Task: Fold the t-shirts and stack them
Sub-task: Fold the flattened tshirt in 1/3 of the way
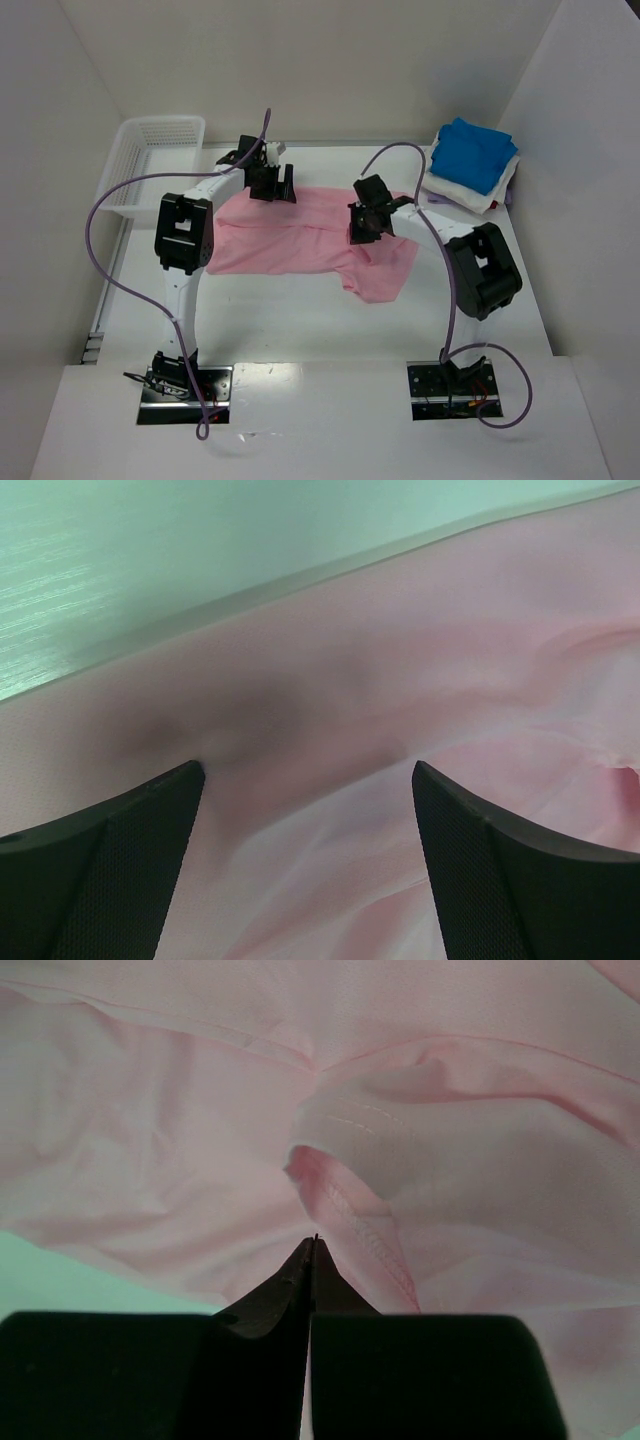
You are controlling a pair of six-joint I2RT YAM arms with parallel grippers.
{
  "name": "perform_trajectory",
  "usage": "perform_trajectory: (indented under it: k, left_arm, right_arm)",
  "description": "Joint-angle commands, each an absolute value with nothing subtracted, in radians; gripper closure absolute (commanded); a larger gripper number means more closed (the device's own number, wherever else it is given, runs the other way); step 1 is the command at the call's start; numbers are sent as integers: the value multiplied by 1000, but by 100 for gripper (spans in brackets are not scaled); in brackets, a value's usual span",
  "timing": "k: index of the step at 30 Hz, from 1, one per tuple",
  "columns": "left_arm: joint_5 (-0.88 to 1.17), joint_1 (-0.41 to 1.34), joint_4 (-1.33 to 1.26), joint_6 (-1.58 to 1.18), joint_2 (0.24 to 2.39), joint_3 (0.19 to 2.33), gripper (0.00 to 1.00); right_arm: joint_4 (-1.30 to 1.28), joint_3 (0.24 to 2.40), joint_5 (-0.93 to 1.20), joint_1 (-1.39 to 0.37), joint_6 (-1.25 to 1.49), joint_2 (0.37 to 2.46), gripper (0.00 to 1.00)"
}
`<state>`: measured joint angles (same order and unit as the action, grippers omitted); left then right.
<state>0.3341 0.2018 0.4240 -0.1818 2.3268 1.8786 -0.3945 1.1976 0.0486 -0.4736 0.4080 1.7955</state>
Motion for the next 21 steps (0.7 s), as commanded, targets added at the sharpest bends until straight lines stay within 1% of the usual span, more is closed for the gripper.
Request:
perform_trajectory:
  k: [1, 3, 4, 7, 10, 11, 12, 13, 15, 16, 17, 19, 21]
  left_arm:
    - [297, 204, 485, -149, 2349, 1865, 7]
    - [293, 204, 490, -144, 2328, 1861, 7]
    - [293, 204, 500, -144, 2311, 1860, 7]
    - [293, 204, 509, -144, 2241, 1830, 7]
    - [255, 204, 500, -144, 2132, 1759, 4]
    - [250, 199, 500, -148, 2092, 1730, 4]
    - [242, 189, 503, -161, 2050, 1703, 2]
    - [221, 179, 509, -181, 1989, 1666, 1]
    - [212, 162, 500, -208, 1956, 1599, 1]
    - [201, 149, 484, -229, 1872, 1539, 1]
    - [198, 146, 480, -243, 1849, 1500, 1]
    - [175, 137, 471, -267, 1742, 1448, 1]
    - [132, 137, 471, -292, 1675, 1378, 1]
  right_arm:
    - [-416, 1228, 84, -479, 417, 1675, 96]
    - [-421, 1245, 68, -479, 416, 1619, 92]
    - [-430, 1255, 33, -479, 408, 1595, 86]
    - [-501, 1264, -6, -479, 397, 1552, 74]
    - [-560, 1207, -15, -479, 428, 1525, 60]
    - [-575, 1185, -15, -479, 442, 1512, 53]
    - [-586, 1156, -19, -479, 462, 1496, 44]
    - [-600, 1119, -28, -479, 490, 1470, 32]
    - [-614, 1087, -40, -479, 516, 1455, 23]
    - [-626, 1066, -49, -479, 537, 1413, 14]
    - [-629, 1052, -59, -479, 550, 1402, 9]
    - [-635, 1030, -75, -479, 588, 1370, 5]
    - [-638, 1005, -90, -479, 627, 1351, 5]
